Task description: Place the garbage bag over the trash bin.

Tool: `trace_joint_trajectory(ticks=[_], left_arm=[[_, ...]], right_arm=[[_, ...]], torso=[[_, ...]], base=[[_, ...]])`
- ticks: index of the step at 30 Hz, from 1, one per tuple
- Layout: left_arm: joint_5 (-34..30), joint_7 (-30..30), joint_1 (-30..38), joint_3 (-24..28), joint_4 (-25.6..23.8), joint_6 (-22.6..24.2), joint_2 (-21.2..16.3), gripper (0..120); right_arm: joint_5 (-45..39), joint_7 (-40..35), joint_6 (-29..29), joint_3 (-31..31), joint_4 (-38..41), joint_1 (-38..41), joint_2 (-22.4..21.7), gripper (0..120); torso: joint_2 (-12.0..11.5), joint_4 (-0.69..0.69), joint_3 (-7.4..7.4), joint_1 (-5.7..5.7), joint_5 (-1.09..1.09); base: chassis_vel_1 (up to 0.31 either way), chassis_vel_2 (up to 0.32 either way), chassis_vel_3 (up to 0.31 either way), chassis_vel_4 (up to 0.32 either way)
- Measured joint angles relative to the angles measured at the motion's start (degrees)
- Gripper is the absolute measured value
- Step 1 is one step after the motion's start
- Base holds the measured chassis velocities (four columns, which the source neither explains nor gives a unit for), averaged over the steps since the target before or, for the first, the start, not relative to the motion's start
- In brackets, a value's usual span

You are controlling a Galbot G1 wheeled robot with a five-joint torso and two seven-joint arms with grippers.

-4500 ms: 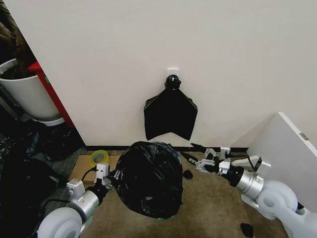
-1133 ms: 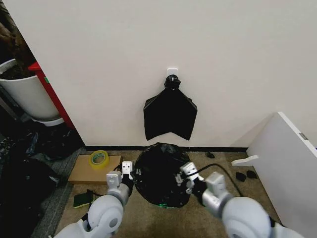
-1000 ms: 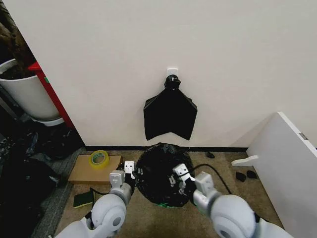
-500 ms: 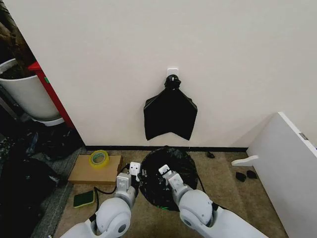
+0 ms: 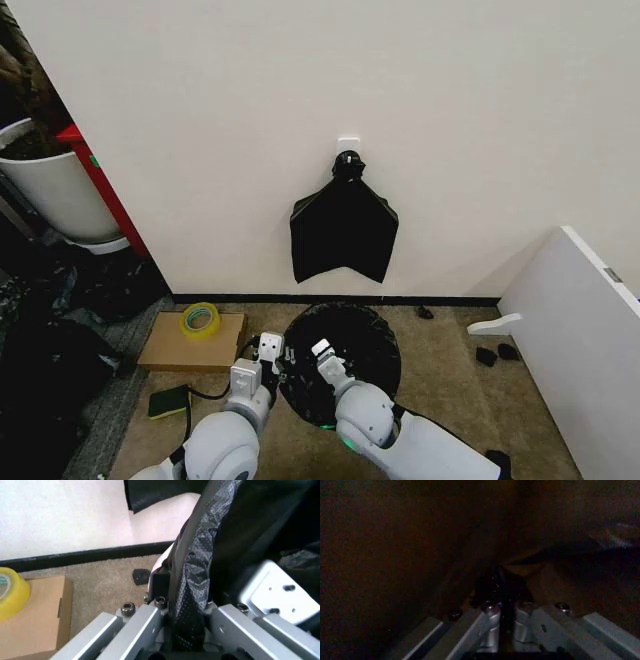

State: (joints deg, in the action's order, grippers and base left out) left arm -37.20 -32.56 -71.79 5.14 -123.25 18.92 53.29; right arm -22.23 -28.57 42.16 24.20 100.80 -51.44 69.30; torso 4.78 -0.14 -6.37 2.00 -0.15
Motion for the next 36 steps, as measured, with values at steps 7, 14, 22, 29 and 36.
trace_joint_trajectory(ticks=[7, 14, 22, 29, 36], left_arm=[[1.29, 0.84, -1.36, -0.46, -0.95, -0.49, -0.43, 0], [1.39, 1.24, -2.08, -1.08, -1.68, -0.61, -0.55, 0], [1.89, 1.88, -3.65, -1.77, -3.10, -0.80, -0.93, 0], [1.63, 2.09, -4.11, -2.40, -3.71, -0.97, -0.91, 0], [1.55, 2.70, -5.38, -2.98, -4.77, -1.41, -1.50, 0]], right_arm=[[1.64, -0.34, -0.10, -0.55, -2.98, 2.15, -0.34, 0], [1.53, 0.12, -0.10, 2.14, -2.23, 0.68, -1.47, 0], [0.16, -0.01, -0.22, 0.39, -4.00, 3.38, -0.76, 0], [0.88, 0.71, -0.19, 2.26, -3.57, 1.55, -1.12, 0], [0.86, 1.04, -0.26, 0.95, -4.90, 3.36, 0.34, 0]], torso=[[0.00, 0.01, 0.01, 0.00, 0.00], [0.00, -0.01, 0.01, -0.01, 0.00], [0.00, 0.01, 0.00, -0.01, 0.00], [0.00, 0.00, 0.00, -0.01, 0.00], [0.00, 0.02, 0.00, -0.01, 0.01]], base=[[0.000, 0.000, 0.000, 0.000], [0.000, 0.000, 0.000, 0.000], [0.000, 0.000, 0.000, 0.000], [0.000, 0.000, 0.000, 0.000], [0.000, 0.000, 0.000, 0.000]])
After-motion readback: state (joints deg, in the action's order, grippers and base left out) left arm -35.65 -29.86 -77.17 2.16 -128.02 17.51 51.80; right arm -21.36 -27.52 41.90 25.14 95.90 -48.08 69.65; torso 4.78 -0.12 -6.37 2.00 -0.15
